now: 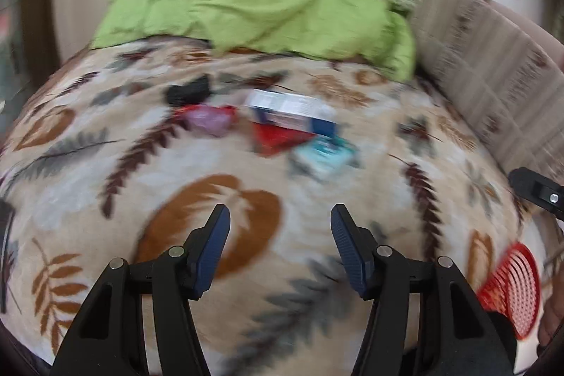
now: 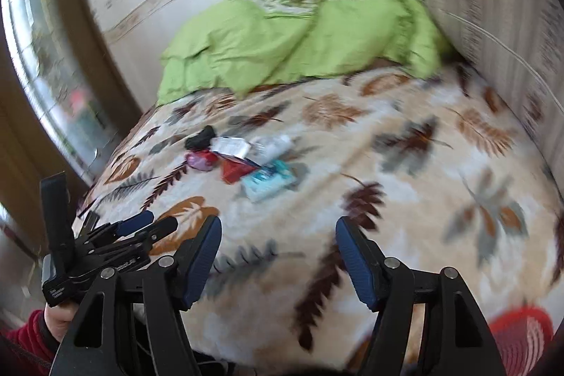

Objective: Collect trash
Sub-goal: 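Open both tools to drop the boxes into the red basket, then grasp the white medicine box with the right tool while the left tool grasps the red-purple wrapper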

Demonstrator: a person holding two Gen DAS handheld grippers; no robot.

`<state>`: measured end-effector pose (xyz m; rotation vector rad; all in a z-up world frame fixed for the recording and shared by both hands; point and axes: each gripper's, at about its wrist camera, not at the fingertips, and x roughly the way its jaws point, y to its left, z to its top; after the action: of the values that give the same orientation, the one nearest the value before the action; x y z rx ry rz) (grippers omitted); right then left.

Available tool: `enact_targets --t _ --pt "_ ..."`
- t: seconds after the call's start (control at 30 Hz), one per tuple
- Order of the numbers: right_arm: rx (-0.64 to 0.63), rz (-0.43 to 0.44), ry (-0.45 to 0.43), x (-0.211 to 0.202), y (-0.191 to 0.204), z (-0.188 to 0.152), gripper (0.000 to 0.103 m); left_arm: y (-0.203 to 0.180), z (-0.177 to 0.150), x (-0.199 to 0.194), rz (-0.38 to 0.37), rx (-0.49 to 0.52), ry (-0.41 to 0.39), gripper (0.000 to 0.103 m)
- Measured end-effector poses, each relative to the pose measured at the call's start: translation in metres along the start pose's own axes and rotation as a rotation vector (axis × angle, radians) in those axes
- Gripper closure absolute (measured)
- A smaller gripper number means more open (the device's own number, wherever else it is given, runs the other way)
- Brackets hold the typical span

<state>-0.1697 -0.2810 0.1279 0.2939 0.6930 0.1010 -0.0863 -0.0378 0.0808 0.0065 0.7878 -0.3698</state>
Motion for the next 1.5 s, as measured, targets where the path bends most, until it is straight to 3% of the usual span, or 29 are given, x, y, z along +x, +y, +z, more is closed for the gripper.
enact_targets --t 0.17,0.37,0.6,0.63,0.7,0.83,1.07,1.17,1.33,1.5 --pt "-0.23 0.027 0.022 0.066 0.052 0.036 0.029 0.047 0.005 0.021 0.126 -0.094 -0.026 0.045" --pt "-0.406 0.024 0.117 0.159 0.086 0.069 0.029 0.076 0.011 0.028 0.134 -0.175 -0.022 0.045" --pt "-0.531 -0.061 0.207 0.229 0.095 0.072 0.031 0.083 0.013 0.039 0.108 -0.208 0.007 0.045" --pt "-0.528 -0.066 0.204 0.232 0.094 0.07 0.048 0.082 0.013 0.039 0.103 -0.205 0.009 0.045" --pt "-0.506 -0.063 0.207 0.231 0.092 0.065 0.06 0.08 0.013 0.04 0.097 -0.203 0.01 0.045" --pt "-0.407 -0.05 0.167 0.206 0.088 0.056 0.061 0.079 0.017 0.043 0.085 -0.204 0.008 0.045" --pt "-0.023 -0.009 0.081 0.141 0.054 0.022 0.06 0.083 0.037 0.059 0.04 -0.248 -0.011 0.035" --pt "-0.005 -0.009 0.074 0.133 0.05 0.008 0.06 0.083 0.051 0.076 0.032 -0.247 -0.01 0.031" --pt "0.006 -0.019 0.058 0.134 0.044 0.009 0.06 0.085 0.066 0.117 0.018 -0.257 0.054 0.03" --pt "0.039 -0.018 0.071 0.141 0.034 0.011 0.06 0.085 0.078 0.138 0.031 -0.252 0.034 0.03"
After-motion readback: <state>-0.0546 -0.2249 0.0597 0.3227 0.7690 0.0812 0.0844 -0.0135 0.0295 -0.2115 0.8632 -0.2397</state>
